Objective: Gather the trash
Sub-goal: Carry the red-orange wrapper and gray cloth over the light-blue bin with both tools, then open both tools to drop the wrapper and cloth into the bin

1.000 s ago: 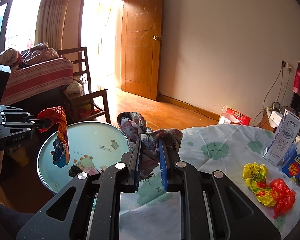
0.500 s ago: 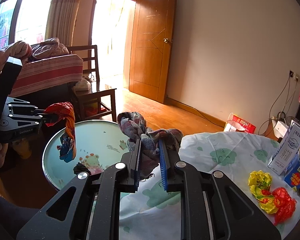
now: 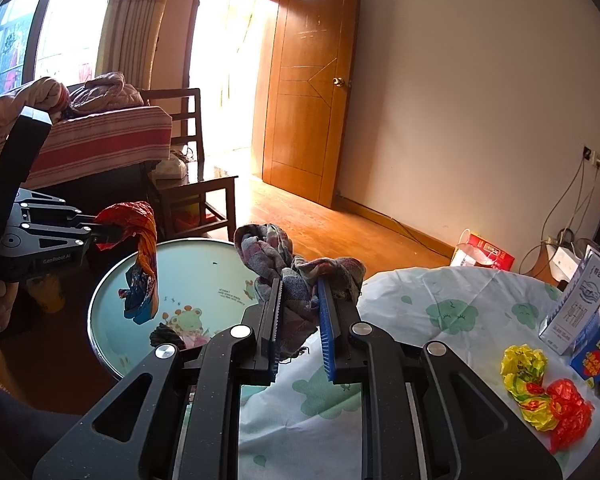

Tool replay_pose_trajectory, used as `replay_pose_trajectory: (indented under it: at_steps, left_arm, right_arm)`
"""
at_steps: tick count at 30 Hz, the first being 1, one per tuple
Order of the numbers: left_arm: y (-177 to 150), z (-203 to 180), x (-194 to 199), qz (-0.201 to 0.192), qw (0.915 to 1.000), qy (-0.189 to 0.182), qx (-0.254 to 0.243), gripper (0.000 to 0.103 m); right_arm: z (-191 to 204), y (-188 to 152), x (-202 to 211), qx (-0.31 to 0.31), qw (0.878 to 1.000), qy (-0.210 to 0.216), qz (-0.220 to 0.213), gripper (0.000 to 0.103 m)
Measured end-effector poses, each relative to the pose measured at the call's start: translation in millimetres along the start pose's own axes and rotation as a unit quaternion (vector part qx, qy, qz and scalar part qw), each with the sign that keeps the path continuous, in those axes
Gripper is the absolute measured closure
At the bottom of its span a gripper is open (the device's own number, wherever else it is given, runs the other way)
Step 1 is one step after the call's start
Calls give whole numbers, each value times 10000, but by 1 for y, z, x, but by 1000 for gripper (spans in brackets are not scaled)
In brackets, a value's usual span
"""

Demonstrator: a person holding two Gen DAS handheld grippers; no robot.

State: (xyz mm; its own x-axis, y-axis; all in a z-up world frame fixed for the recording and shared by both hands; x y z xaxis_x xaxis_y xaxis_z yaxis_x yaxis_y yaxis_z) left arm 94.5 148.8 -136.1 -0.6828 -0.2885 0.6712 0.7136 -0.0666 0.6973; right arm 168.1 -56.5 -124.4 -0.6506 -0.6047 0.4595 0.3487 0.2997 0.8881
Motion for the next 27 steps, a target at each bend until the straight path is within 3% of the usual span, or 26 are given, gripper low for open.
replay_pose_trajectory:
  at_steps: [7, 9, 11, 12, 19, 23, 27]
  left_arm:
    - [0, 2, -1, 16, 10000, -30, 1, 92]
    - [0, 0, -3, 49, 10000, -67, -35, 88]
    - [0, -2, -3, 44, 9999, -107, -51, 66]
    - [0, -3, -2, 27, 9999, -144, -75, 63]
    - [-1, -10, -1, 32, 9997, -195, -145, 53]
    - [-1, -9, -1, 24, 9997, -183, -134, 46]
    - [-1, -10, 0, 13, 9998, -177, -134, 46]
  right_arm:
    - [5, 0, -2, 80, 9999, 76, 56, 86]
    - [7, 0, -4, 141, 9996, 210, 116, 84]
    - [10, -1, -5, 216, 9994, 238, 126, 78]
    - [10, 0, -5, 228, 9994, 250, 125, 75]
    - [11, 0, -4, 159, 9996, 211, 120, 66]
    - [13, 0, -5, 182, 9996, 186, 107, 66]
    - [12, -1, -4, 149, 9997, 175, 78, 66]
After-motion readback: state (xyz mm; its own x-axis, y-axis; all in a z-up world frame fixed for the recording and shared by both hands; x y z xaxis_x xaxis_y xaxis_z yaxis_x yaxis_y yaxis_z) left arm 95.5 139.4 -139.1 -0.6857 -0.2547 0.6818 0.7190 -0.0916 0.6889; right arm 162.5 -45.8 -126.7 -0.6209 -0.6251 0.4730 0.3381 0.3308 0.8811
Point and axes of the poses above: each gripper's, at about its wrist camera, not at the fingertips, and x roughly against the way its jaws point, z to its left, y to its top, the point moved 2 cm from there along -x, roughly the way its jaws point, and after that the axes turned 8 degrees about -x, right-handed, at the moved point
